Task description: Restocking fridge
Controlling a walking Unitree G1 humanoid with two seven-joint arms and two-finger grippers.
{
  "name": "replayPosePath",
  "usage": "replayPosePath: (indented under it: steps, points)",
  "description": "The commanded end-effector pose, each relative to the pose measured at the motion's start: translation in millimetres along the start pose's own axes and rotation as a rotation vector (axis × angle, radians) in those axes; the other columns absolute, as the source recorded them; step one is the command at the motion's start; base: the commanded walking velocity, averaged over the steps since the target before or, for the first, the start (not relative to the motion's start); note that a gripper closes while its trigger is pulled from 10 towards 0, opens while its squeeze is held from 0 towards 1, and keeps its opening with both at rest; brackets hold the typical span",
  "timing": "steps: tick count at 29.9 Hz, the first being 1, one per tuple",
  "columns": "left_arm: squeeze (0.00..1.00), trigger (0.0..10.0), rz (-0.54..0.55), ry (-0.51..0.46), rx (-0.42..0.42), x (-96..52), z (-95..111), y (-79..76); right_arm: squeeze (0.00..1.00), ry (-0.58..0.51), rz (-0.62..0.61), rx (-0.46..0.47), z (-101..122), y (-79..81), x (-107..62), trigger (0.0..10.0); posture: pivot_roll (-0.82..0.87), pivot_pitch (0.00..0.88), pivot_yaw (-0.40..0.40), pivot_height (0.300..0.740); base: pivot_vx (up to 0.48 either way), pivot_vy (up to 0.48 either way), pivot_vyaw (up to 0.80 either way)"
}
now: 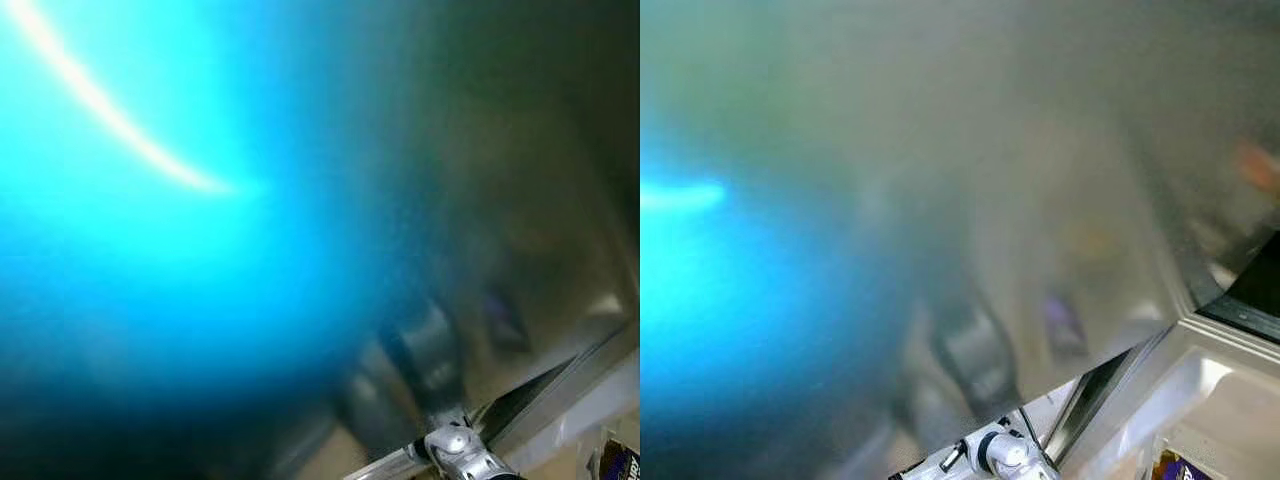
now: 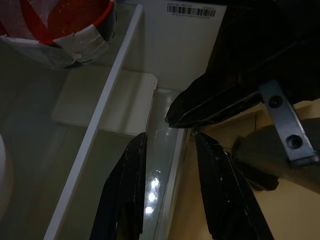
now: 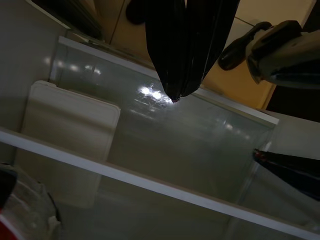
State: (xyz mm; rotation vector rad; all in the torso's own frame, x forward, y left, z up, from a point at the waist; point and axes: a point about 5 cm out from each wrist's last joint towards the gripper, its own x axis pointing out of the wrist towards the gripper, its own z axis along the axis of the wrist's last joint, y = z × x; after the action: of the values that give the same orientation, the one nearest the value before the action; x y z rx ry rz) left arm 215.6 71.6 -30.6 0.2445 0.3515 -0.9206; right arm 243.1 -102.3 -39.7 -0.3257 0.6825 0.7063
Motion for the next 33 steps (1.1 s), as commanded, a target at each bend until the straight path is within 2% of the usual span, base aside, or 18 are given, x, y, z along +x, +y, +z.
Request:
replayPosePath:
  steps: [1, 11, 15, 22, 29, 33]
  points:
    - [0.0, 10.0, -0.007, 0.025, -0.022, -0.5, -4.9, -4.1, 0.0, -0.002, 0.013, 0.009, -1.7, 2.4, 0.1, 10.0, -0.04, 0.046, 0.041, 0.689, 0.0, 0.0, 0.0]
    - [0.0, 10.0, -0.003, 0.058, -0.034, -0.5, -7.4, -1.0, 0.0, 0.034, 0.003, 0.015, -10.6, -0.7, -2.6, 10.0, -0.04, 0.044, 0.041, 0.739, 0.0, 0.0, 0.0]
    - [0.0, 10.0, -0.003, 0.063, -0.036, 0.1, -7.1, -0.1, 0.0, 0.065, -0.015, 0.009, -15.2, -2.2, -3.5, 10.0, -0.04, 0.044, 0.037, 0.74, 0.0, 0.0, 0.0]
    - [0.0, 10.0, 0.021, 0.11, -0.039, 2.8, -8.3, 3.7, 0.0, 0.232, -0.078, -0.049, -50.9, -4.3, -14.7, 10.0, -0.04, 0.032, 0.032, 0.74, 0.0, 0.0, 0.0]
    - [0.0, 10.0, 0.034, 0.136, -0.036, 0.2, -11.7, 7.3, 0.0, 0.306, -0.101, -0.062, -70.9, -3.8, -23.4, 10.0, -0.05, 0.027, 0.031, 0.74, -0.269, 0.0, 0.0]
    - [0.0, 10.0, 0.046, 0.164, -0.038, -4.0, -16.9, 10.0, 0.0, 0.37, -0.106, -0.108, -86.9, -1.1, -30.6, 10.0, -0.05, 0.025, 0.033, 0.74, -0.236, 0.0, 0.0]
